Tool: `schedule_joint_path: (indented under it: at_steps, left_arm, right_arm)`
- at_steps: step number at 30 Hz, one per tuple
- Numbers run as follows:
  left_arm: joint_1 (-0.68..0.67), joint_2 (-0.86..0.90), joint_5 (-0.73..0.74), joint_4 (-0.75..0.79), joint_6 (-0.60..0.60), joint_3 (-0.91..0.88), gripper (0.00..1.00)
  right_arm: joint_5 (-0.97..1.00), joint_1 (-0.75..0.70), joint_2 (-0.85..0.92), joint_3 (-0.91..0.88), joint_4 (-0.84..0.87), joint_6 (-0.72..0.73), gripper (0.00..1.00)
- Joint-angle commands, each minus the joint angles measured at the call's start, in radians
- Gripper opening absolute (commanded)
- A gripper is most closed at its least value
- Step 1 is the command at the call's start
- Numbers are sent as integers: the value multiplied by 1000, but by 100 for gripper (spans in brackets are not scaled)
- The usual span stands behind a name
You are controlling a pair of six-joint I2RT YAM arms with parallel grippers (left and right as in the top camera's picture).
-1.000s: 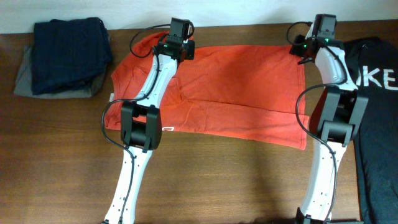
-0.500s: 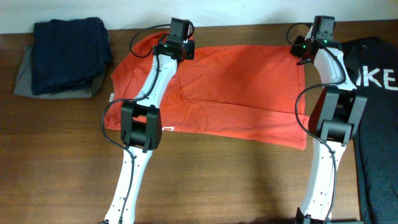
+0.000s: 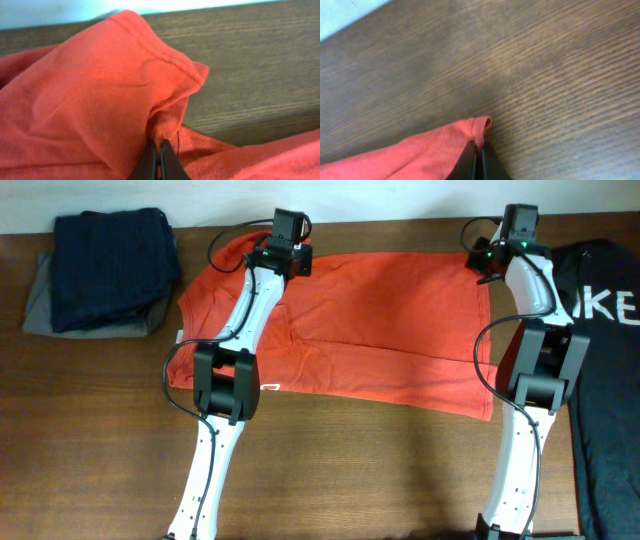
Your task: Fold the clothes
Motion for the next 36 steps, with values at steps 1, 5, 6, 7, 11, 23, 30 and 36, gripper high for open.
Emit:
schedule_joint_path:
  at_steps: [1,5,6,7,11,23,30,36]
  left_arm:
    - [20,9,-8,-32,-1,88,1]
    - [29,9,-8,-93,3,166,1]
    - [32,9,-8,-110,3,183,1]
    - [36,9,-8,-124,3,198,1]
    - [46,9,-7,-164,10,222,1]
    - [51,7,-8,-472,10,287,1]
    - [50,7,-8,-600,14,347,1]
    - [50,7,-4,-712,13,350,2]
  right_arm:
    - [17,-2,18,119,-56,4,4]
    - [17,-2,18,227,-159,4,4]
    - [16,-2,18,251,-186,4,4]
    - [16,-2,18,276,-216,5,4]
    - [16,-2,18,328,-312,5,4]
    - [61,-3,-62,338,-618,84,4]
    - [132,-1,-142,338,-782,114,4]
    - [158,-1,-169,338,-890,121,4]
